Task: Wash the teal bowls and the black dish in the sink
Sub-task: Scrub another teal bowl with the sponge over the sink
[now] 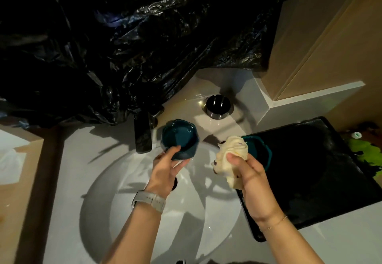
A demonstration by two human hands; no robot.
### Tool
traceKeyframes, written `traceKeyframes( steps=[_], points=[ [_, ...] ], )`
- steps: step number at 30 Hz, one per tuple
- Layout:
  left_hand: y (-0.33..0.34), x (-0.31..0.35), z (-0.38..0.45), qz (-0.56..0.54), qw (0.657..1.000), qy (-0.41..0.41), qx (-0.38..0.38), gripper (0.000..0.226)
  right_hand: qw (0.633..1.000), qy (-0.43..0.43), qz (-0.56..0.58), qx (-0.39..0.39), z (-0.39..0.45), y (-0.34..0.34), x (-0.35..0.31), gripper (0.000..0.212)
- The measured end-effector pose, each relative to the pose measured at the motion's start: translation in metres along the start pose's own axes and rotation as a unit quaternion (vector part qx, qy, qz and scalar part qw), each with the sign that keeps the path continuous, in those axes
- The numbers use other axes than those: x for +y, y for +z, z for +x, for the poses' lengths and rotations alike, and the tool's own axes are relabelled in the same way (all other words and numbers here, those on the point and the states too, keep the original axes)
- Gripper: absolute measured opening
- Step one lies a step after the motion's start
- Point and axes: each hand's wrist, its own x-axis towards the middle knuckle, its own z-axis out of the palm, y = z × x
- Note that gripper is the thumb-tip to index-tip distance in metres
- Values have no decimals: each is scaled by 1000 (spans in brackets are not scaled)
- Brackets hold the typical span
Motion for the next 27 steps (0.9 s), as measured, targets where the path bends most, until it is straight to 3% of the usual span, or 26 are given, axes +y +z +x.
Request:
traceKeyframes(
  steps=[4, 7, 9, 12, 18, 23, 27],
  points=[
    [-18, 4, -36, 158, 981, 104, -41, 43, 1000, -6, -7, 18, -9, 0, -1, 22],
    [-18, 11, -56, 301, 930, 207, -36, 37, 999, -11, -12, 34, -19, -2, 0, 16],
    [-16, 19, -68, 451, 840, 302, -17, 43, 999, -11, -10, 39, -29, -6, 0, 16],
    [-16, 33, -78, 589, 698, 405, -41, 61, 999, -19, 6, 26, -45, -12, 0, 18],
    [-2, 69, -105, 784, 467, 401, -80, 63, 999, -43, -5, -4, -74, -12, 4, 19],
    [-6, 74, -112, 809, 400, 420, -95, 52, 999, -32, -41, 3, -77, -6, 11, 18],
    [-14, 71, -110, 801, 424, 410, -104, 49, 997, -40, -61, -10, -79, -4, 12, 14]
  ],
)
